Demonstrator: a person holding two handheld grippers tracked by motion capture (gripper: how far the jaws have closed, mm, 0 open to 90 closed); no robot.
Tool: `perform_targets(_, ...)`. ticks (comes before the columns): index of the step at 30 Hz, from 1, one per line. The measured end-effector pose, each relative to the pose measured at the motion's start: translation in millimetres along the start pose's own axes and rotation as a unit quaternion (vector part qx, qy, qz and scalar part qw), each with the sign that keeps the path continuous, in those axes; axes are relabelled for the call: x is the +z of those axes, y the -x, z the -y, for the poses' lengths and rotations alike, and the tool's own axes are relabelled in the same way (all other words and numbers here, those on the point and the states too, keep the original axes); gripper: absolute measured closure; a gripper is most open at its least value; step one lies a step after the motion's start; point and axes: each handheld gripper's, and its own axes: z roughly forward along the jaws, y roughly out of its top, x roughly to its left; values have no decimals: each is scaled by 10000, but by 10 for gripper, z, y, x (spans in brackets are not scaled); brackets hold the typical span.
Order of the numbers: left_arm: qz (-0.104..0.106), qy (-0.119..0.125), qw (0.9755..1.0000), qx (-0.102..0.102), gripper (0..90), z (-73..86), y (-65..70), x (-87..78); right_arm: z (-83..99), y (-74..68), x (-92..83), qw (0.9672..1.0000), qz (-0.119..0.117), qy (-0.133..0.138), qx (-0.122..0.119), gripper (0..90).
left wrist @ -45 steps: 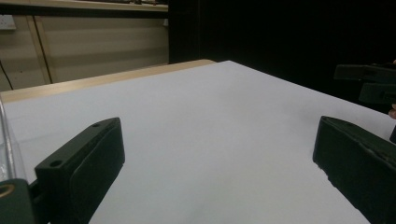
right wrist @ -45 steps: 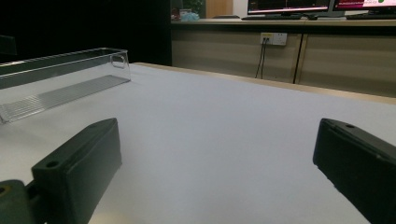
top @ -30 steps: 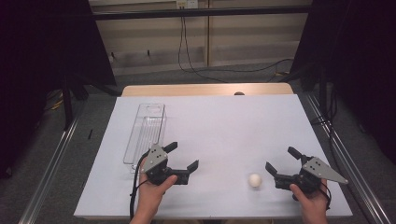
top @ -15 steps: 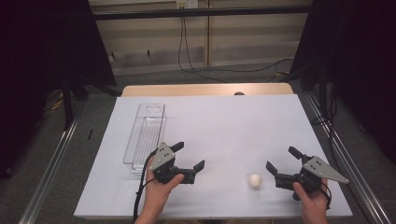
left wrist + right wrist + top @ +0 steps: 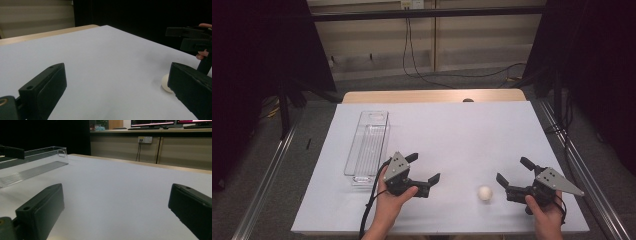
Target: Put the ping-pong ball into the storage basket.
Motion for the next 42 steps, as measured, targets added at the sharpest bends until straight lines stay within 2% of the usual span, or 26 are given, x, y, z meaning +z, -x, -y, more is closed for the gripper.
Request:
perform_targets(11,54,-67,10000,-14,22,3,31,78,4,0,2,10000,-11,-24,-34,2)
perform_targets(16,88,-120,9999,6,22,2,44,109,5,3,3,10000,-4,-20,-42,3)
perform_targets(17,120,-174,9998,63,22,0,40,112,4,2,3,10000,-5,-24,-33,3)
perform_targets(23,149,-149,9998,-13,22,7,85,183,5,2,9,10000,-27,-33,-41,4)
perform_targets(25,182,-176,9997,28,22,5,84,190,5,2,8,10000,-31,-34,-39,4)
perform_targets(27,232,-222,9995,-2,22,1,92,201,5,1,8,10000,-38,-34,-41,4)
perform_targets(28,244,-147,9996,-81,22,0,117,221,5,0,8,10000,-38,-32,-43,4)
perform_targets(30,263,-180,9995,-3,22,-7,128,235,6,1,10,10000,-42,-39,-53,4)
perform_targets(33,273,-144,9995,-59,22,1,146,278,6,3,11,10000,-35,-28,-58,4)
perform_targets(36,307,-180,9994,-47,23,14,159,311,5,4,10,10000,-37,-30,-50,4)
perform_targets(37,293,-249,9993,12,23,9,158,310,5,3,11,10000,-33,-39,-44,4)
perform_targets(42,309,-250,9992,14,23,-4,181,331,7,-2,21,10000,-13,-39,-54,5)
